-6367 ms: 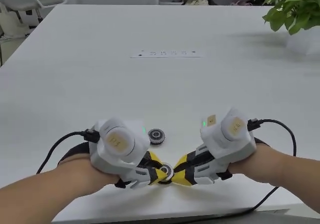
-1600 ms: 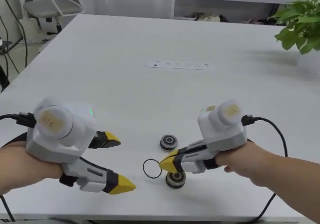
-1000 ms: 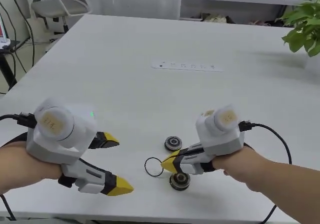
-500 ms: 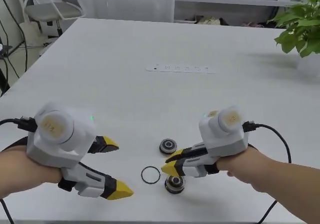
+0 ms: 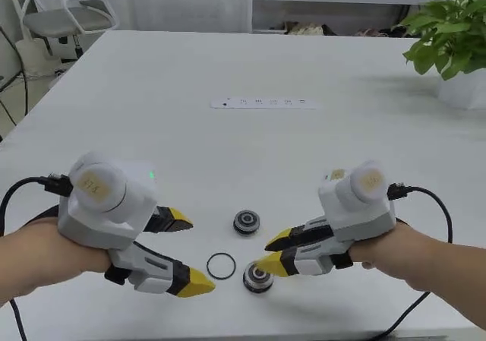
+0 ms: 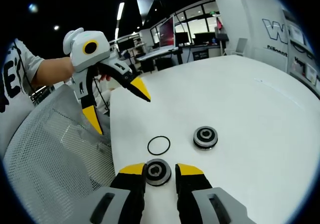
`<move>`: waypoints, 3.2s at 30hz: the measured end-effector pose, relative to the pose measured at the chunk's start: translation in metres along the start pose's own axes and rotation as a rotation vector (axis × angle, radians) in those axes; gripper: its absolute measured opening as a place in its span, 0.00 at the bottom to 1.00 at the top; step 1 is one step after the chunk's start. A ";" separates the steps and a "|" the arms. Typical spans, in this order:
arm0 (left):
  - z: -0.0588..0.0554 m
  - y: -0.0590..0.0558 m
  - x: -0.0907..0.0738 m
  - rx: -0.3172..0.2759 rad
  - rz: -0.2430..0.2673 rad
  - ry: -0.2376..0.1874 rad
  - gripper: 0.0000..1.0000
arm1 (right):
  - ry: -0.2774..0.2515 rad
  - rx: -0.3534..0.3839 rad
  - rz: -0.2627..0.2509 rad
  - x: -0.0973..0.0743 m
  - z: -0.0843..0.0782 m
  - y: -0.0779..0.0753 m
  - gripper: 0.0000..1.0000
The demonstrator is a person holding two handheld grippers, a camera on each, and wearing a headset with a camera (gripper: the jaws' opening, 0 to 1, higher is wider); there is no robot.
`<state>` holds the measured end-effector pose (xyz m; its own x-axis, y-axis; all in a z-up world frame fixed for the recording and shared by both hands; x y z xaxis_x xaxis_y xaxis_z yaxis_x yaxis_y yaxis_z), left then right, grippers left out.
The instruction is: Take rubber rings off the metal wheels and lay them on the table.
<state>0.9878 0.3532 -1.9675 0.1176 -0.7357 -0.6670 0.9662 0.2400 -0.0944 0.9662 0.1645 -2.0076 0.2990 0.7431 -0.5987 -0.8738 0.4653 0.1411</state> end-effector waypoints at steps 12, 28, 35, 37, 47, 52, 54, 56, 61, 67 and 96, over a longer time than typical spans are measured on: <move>0.007 -0.012 0.024 0.012 -0.044 0.013 0.51 | 0.010 -0.021 0.010 -0.008 -0.017 0.000 0.25; 0.011 -0.021 0.054 0.015 -0.101 0.040 0.39 | 0.022 -0.018 0.017 -0.006 -0.028 0.002 0.26; 0.012 -0.021 0.064 0.007 -0.104 0.060 0.35 | 0.022 -0.017 0.018 -0.005 -0.029 0.002 0.27; 0.012 -0.021 0.067 0.002 -0.109 0.062 0.33 | 0.024 -0.016 0.016 -0.005 -0.029 0.002 0.27; 0.013 -0.025 0.077 0.017 -0.120 0.080 0.23 | 0.024 -0.014 0.013 -0.006 -0.030 0.002 0.27; 0.012 -0.022 0.081 0.009 -0.110 0.086 0.19 | 0.031 -0.021 0.015 -0.006 -0.031 0.003 0.27; 0.012 -0.021 0.082 0.003 -0.110 0.083 0.15 | 0.031 -0.020 0.016 -0.005 -0.031 0.003 0.27; 0.013 -0.021 0.082 0.010 -0.103 0.083 0.14 | 0.032 -0.020 0.016 -0.005 -0.031 0.003 0.27; 0.013 -0.021 0.083 0.027 -0.085 0.079 0.10 | 0.032 -0.020 0.018 -0.004 -0.031 0.003 0.27; 0.013 -0.026 0.085 0.112 -0.066 0.078 0.10 | 0.028 -0.017 0.017 -0.003 -0.030 0.002 0.27; 0.010 -0.027 0.085 0.086 -0.025 0.031 0.08 | 0.052 -0.206 0.038 0.017 -0.021 0.008 0.24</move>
<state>0.9742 0.2775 -2.0142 0.0876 -0.7204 -0.6880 0.9849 0.1661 -0.0484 0.9560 0.1705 -2.0328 0.2486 0.7298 -0.6368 -0.9456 0.3252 0.0035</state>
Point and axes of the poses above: the centre of the closed fingertips' face, and the gripper's own axes: x roughly forward along the fingers, y roughly to its left, z roughly out of its top, the point moved 8 cm from there along -x, roughly backward along the fingers, and after that the axes turned 7 degrees about -x, right-handed, at the moved point
